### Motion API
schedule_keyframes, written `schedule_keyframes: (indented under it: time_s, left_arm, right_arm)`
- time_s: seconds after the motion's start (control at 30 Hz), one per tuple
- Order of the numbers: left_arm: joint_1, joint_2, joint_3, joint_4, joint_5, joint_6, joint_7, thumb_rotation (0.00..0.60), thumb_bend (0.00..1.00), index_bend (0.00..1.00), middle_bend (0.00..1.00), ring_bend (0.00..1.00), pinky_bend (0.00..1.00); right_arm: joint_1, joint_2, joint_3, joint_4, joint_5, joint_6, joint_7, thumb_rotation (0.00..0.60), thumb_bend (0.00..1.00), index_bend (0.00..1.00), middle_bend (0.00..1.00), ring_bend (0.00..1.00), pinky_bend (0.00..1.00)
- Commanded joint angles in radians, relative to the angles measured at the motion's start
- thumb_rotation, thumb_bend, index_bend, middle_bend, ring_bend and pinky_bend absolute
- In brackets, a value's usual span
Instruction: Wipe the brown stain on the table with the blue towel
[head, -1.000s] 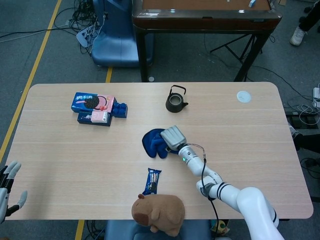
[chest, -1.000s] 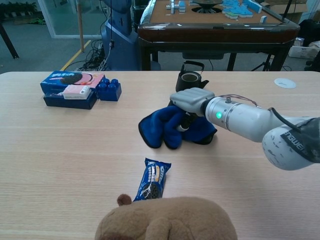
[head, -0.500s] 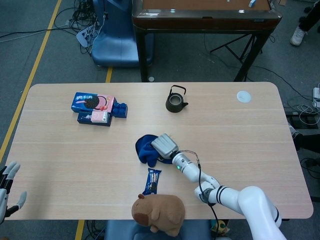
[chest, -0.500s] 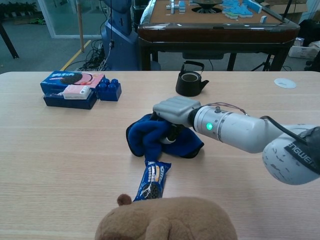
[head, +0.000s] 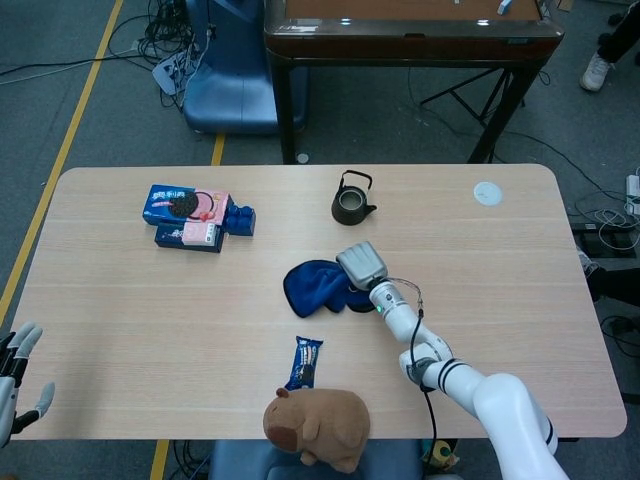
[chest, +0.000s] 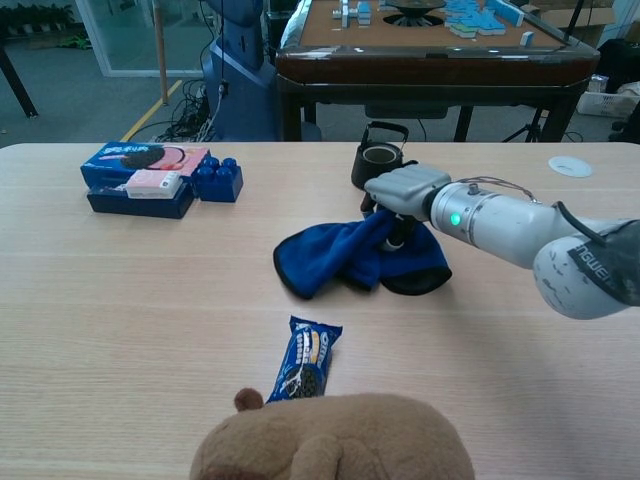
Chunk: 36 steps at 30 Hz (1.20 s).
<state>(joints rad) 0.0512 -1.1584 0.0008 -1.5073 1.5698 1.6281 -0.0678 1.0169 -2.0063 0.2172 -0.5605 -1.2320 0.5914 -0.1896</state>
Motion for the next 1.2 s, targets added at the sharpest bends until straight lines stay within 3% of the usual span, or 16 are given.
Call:
schedule_keyframes:
  time_s: [0.03,0.37,0.5,0.57,0.63,0.73,1.2]
  left_arm:
    - [0.0,0.0,0.0,0.0,0.0,0.001,0.0,0.6,0.36,0.07,0.05,0.04,0.05]
    - [0.002,0.002,0.0,0.0,0.001,0.004,-0.003,0.6,0.36,0.07,0.05,0.04,0.05]
    - [0.002,0.001,0.0,0.001,0.0,0.002,-0.002,0.6,0.36,0.07,0.05,0.04,0.05]
    - [0.001,0.001,0.0,0.0,0.002,0.002,-0.001,0.6,0.36,0.07,0.05,0.04,0.05]
    - [0.001,0.001,0.0,0.0,0.002,0.002,-0.001,0.6,0.36,0.07,0.05,0.04,0.05]
    - [0.002,0.003,-0.001,-0.001,0.0,0.003,-0.001,0.6,0.36,0.07,0.05,0.04,0.05]
    - [0.001,0.0,-0.001,0.004,-0.002,-0.002,-0.004,0.6,0.36,0.07,0.05,0.04,0.05]
  right_arm:
    - [0.003,-0.008,0.012,0.061,0.02,-0.019,-0.015,0.6,0.76,0.82,0.67,0.67,0.89]
    - [0.012,-0.004,0.046,0.17,0.046,-0.011,-0.032,0.6,0.76,0.82,0.67,0.67,0.89]
    - [0.005,-0.02,0.031,0.167,0.031,-0.01,-0.032,0.6,0.75,0.82,0.67,0.65,0.87]
    - [0.002,-0.027,0.021,0.152,0.02,-0.017,-0.027,0.6,0.74,0.82,0.65,0.6,0.79]
    - [0.002,-0.029,0.015,0.135,0.014,-0.027,-0.02,0.6,0.72,0.72,0.6,0.52,0.63]
    - [0.005,-0.032,0.011,0.109,0.005,-0.027,-0.013,0.6,0.71,0.59,0.55,0.46,0.52]
    - [0.013,-0.005,-0.011,-0.097,-0.044,-0.007,0.028,0.6,0.71,0.57,0.56,0.48,0.58]
